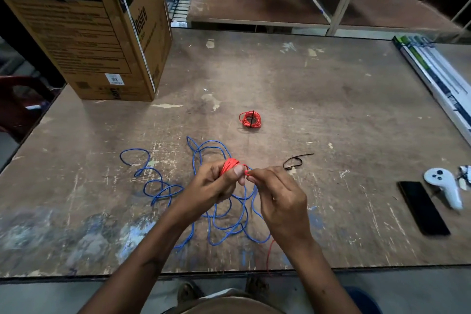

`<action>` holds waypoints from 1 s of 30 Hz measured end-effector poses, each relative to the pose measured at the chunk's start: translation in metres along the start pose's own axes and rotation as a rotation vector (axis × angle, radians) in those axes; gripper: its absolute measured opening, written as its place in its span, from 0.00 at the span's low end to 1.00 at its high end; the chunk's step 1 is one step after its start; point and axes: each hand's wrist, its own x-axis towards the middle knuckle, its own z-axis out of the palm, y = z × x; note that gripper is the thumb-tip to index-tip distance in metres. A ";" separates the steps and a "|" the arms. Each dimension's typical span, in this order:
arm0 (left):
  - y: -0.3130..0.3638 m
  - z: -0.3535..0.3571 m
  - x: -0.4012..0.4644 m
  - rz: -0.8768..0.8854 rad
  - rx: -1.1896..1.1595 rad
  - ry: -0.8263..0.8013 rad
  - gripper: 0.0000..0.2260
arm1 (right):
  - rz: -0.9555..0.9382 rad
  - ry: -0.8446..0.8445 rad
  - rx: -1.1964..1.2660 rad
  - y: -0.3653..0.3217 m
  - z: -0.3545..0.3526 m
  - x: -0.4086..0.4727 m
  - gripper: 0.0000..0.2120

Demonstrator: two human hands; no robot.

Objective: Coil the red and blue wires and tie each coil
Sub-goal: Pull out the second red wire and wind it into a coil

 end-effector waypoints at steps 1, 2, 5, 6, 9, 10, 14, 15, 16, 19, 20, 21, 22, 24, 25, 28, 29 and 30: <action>0.002 -0.001 0.002 0.015 0.043 0.026 0.13 | 0.018 -0.007 0.011 -0.002 0.002 -0.001 0.07; 0.003 -0.003 0.004 0.038 0.089 0.050 0.13 | 0.055 -0.008 0.031 -0.007 0.003 -0.002 0.05; 0.004 -0.010 0.011 0.106 0.220 0.124 0.11 | 0.308 -0.024 0.213 -0.022 0.008 -0.003 0.06; 0.003 -0.012 0.014 0.125 0.278 0.159 0.11 | 0.437 -0.054 0.346 -0.024 0.011 -0.002 0.08; -0.001 -0.017 0.021 0.151 0.430 0.217 0.11 | 0.747 -0.139 0.849 -0.030 0.015 0.007 0.13; -0.003 -0.018 0.022 0.159 0.483 0.219 0.10 | 0.828 -0.155 1.000 -0.030 0.016 0.010 0.13; -0.005 -0.026 0.021 0.153 0.609 0.111 0.11 | 1.012 -0.237 1.171 -0.014 0.006 0.022 0.13; -0.005 -0.028 0.019 0.140 0.623 0.073 0.15 | 0.972 -0.283 1.063 -0.007 0.002 0.023 0.13; -0.005 -0.030 0.017 0.123 0.616 0.052 0.16 | 0.904 -0.331 0.927 -0.001 -0.003 0.025 0.12; -0.005 -0.035 0.013 0.046 0.485 0.050 0.09 | 0.724 -0.363 0.582 0.004 -0.013 0.031 0.06; -0.004 -0.037 0.012 0.021 0.434 0.054 0.10 | 0.671 -0.313 0.508 0.002 -0.014 0.033 0.05; -0.003 -0.038 0.011 0.004 0.397 0.041 0.10 | 0.604 -0.247 0.439 -0.001 -0.015 0.034 0.05; -0.002 -0.039 0.010 -0.007 0.389 0.009 0.11 | 0.524 -0.180 0.362 -0.003 -0.015 0.035 0.04; 0.004 -0.037 0.005 -0.024 0.451 -0.105 0.11 | 0.388 -0.093 0.237 -0.005 -0.012 0.036 0.03; 0.006 -0.034 0.003 -0.042 0.497 -0.155 0.11 | 0.350 -0.074 0.205 -0.003 -0.009 0.037 0.02; 0.011 -0.029 -0.004 -0.065 0.578 -0.217 0.10 | 0.287 -0.062 0.164 0.007 -0.002 0.037 0.02; 0.014 -0.029 -0.006 -0.065 0.568 -0.214 0.10 | 0.293 -0.063 0.186 0.010 -0.001 0.038 0.01; 0.018 -0.029 -0.009 -0.068 0.541 -0.214 0.10 | 0.308 -0.070 0.221 0.013 -0.001 0.038 0.01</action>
